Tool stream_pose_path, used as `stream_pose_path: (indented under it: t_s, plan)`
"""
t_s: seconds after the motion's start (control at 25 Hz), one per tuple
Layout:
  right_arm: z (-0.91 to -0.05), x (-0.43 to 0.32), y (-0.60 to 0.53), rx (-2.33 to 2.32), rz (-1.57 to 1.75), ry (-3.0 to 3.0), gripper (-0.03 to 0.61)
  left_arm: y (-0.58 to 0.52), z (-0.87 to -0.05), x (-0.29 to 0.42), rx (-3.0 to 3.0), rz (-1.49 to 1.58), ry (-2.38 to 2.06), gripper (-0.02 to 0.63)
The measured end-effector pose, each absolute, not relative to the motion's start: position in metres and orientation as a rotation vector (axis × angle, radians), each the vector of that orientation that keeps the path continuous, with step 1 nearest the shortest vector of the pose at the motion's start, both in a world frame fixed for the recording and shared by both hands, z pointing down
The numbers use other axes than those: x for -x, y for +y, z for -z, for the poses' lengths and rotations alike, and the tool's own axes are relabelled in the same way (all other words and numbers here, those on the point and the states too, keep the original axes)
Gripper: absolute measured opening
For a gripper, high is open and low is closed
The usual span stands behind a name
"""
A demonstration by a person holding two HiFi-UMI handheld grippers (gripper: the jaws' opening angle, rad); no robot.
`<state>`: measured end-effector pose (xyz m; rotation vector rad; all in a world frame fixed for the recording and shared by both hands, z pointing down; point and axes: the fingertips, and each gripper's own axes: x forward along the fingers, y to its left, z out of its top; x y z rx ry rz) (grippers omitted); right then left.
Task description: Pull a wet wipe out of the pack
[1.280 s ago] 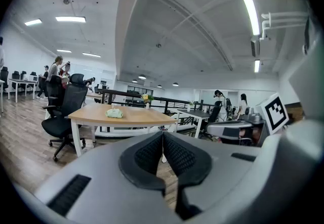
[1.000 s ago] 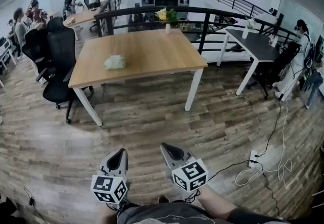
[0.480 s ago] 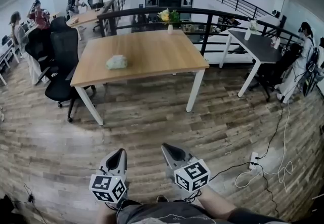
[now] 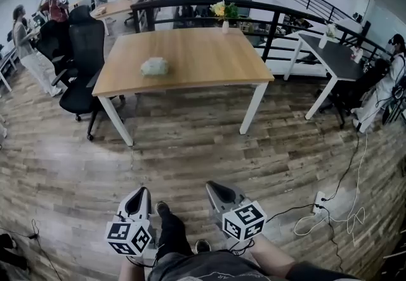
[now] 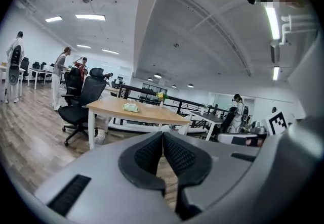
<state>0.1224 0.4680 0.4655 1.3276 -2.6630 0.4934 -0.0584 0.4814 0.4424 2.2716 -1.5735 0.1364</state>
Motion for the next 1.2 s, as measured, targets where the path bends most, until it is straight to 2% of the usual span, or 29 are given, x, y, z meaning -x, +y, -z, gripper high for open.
stream_pose_path:
  t_s: [0.6,1.2]
  plan:
    - [-0.493,-0.081,0.338,-1.378,-0.528,-2.562,0.028,0.341,-0.462,0.103,-2.296,-0.118,-1.476,0.015]
    - [-0.469,-0.032,0.210,-1.467,-0.504,-2.480,0.028,0.201,-0.451,0.142,-2.379,-0.124,-1.334,0.015]
